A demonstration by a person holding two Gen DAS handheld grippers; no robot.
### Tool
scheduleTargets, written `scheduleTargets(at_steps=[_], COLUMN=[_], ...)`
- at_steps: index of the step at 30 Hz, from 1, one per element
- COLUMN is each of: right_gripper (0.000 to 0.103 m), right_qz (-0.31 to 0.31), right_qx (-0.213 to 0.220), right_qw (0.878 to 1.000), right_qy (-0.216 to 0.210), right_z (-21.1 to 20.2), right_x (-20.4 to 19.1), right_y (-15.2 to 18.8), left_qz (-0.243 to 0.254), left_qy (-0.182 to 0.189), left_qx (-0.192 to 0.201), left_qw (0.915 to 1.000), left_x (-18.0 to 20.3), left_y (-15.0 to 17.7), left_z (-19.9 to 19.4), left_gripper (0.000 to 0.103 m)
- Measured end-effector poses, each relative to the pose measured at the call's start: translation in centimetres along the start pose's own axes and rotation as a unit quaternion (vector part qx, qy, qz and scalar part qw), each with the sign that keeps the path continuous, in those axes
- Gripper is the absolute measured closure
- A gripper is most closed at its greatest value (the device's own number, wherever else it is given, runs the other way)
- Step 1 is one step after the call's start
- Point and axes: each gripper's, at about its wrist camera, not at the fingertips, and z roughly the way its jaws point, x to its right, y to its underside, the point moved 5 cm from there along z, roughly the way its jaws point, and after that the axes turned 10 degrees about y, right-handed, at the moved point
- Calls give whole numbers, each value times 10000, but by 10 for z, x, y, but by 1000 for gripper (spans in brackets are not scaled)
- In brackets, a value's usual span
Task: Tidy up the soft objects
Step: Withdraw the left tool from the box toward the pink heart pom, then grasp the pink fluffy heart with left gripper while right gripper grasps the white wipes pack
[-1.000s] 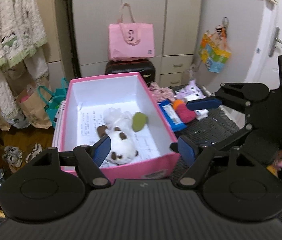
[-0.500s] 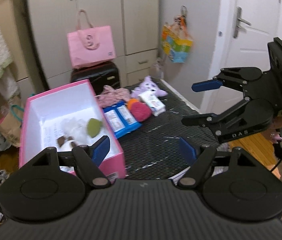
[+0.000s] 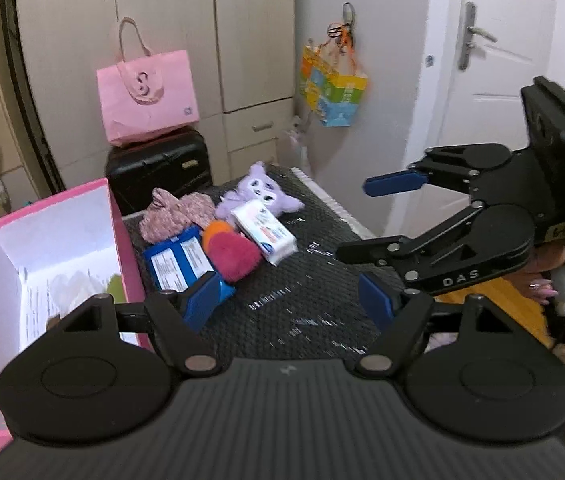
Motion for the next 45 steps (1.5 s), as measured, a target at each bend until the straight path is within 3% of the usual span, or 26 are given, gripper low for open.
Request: scheduleTargets(at_steps=[4, 11, 17, 24, 26, 29, 30, 31, 37, 45], right_gripper=[23, 23, 23, 23, 23, 26, 33, 46, 49, 48], right_qz=[42, 291, -162, -451, -448, -470, -468, -474, -462, -244], right_qx=[-43, -45, -128, -326, -332, -271, -251, -225, -190, -454], right_qw=[10000, 9996, 9998, 9984, 9983, 9982, 9981, 9980, 9982, 9987], right_qy=[61, -47, -24, -142, -195, -251, -308, -363, -323, -8], right_z=[26, 73, 110, 141, 147, 151, 150, 149, 130, 119], right_x=[16, 35, 26, 16, 16, 17, 17, 17, 17, 31], right_y=[9, 22, 34, 43, 43, 43, 43, 44, 51, 60], left_qz=[-6, -494, -622, -647, -771, -999, -1048, -1094, -1423, -1025], left_qy=[-347, -404, -522, -1127, -1099, -1036, -1058, -1082, -913, -1267], left_qx=[109, 126, 206, 318, 321, 383, 387, 372, 268, 180], left_qw=[9993, 9979, 9965, 9910, 9904, 9888, 9881, 9874, 9852, 9865], left_x=[-11, -33, -38, -56, -61, -68, -70, -71, -77, -68], left_y=[-6, -11, -10, -7, -5, -3, -2, -1, 9, 11], left_z=[28, 72, 103, 142, 149, 155, 157, 159, 166, 175], left_gripper=[28, 30, 34, 42, 43, 43, 43, 43, 43, 42])
